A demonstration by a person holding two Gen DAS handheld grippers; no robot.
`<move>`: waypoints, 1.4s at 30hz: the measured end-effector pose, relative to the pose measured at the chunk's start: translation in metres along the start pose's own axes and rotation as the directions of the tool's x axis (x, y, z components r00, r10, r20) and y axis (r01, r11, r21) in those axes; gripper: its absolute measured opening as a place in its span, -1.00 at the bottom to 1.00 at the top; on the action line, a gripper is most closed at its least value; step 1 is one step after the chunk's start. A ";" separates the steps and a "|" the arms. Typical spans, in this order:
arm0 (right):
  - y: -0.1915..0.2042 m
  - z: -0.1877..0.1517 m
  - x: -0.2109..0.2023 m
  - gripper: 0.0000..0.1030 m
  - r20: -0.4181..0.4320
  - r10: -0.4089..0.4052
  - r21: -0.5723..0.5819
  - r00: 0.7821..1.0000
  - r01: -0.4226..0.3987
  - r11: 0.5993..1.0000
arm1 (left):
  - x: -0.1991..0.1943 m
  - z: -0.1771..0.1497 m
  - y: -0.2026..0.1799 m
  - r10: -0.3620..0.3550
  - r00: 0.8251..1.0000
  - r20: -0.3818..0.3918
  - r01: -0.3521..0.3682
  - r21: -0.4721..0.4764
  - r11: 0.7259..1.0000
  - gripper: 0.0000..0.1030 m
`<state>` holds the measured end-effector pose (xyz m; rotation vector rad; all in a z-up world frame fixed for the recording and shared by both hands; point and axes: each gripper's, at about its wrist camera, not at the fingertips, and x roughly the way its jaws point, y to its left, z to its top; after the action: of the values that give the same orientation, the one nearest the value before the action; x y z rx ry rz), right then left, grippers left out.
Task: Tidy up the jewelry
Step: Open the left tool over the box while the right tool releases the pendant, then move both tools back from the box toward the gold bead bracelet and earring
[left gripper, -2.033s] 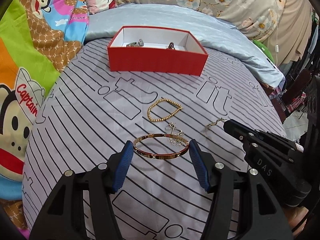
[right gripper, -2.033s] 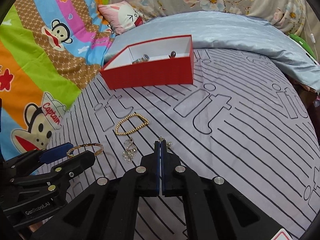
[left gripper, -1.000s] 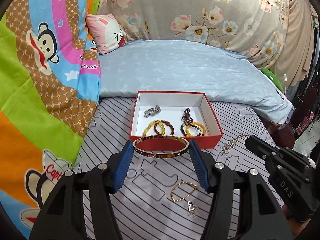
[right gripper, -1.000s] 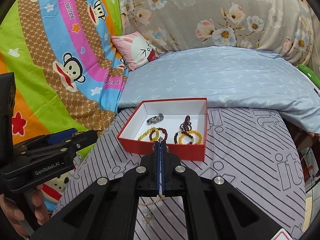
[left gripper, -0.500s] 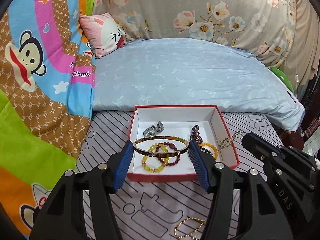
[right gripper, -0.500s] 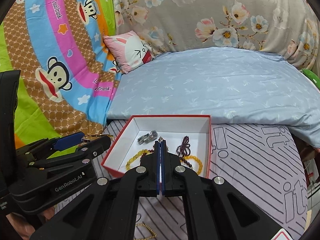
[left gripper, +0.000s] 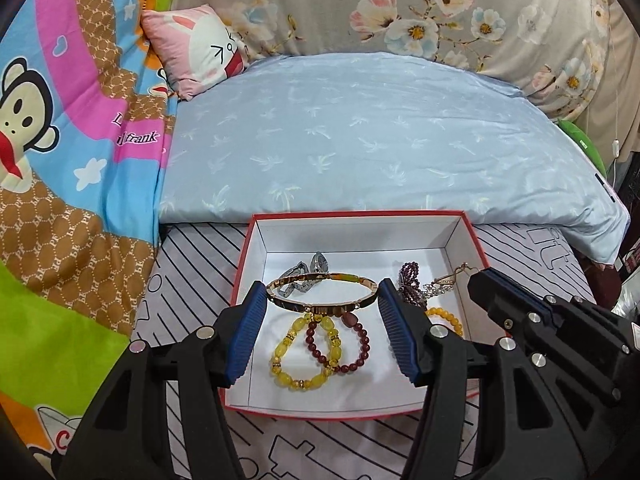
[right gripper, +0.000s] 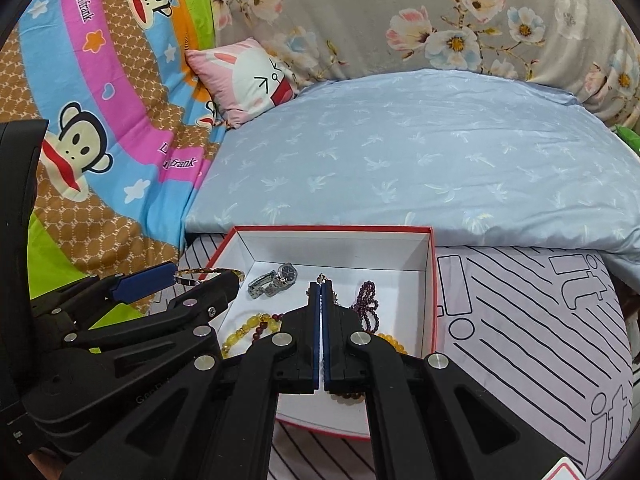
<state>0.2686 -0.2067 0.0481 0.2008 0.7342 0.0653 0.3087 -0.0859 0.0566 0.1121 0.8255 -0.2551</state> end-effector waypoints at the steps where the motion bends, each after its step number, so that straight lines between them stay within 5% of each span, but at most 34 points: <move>1: 0.000 0.000 0.004 -1.00 -0.004 -0.002 -0.002 1.000 0.002 1.000 | 0.003 0.000 0.000 0.003 1.000 -0.004 -0.003 -0.001 1.000 0.08; 16: -0.007 -0.002 0.042 -0.99 -0.054 -0.034 -0.018 0.998 0.033 0.999 | 0.048 0.000 0.001 0.018 0.998 -0.055 -0.019 -0.021 1.000 0.08; 28: -0.010 -0.005 0.036 -0.37 -0.036 -0.103 -0.005 0.994 0.103 0.995 | 0.054 -0.004 0.010 0.075 0.995 -0.069 -0.078 -0.043 0.996 0.33; 42: -0.005 -0.003 0.002 -0.30 0.000 -0.113 -0.002 0.994 0.113 0.994 | 0.022 -0.004 0.007 0.065 0.997 -0.038 -0.067 -0.048 0.997 0.33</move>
<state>0.2678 -0.2109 0.0432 0.1570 0.7442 -0.0415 0.3222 -0.0825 0.0381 0.0984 0.8625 -0.1710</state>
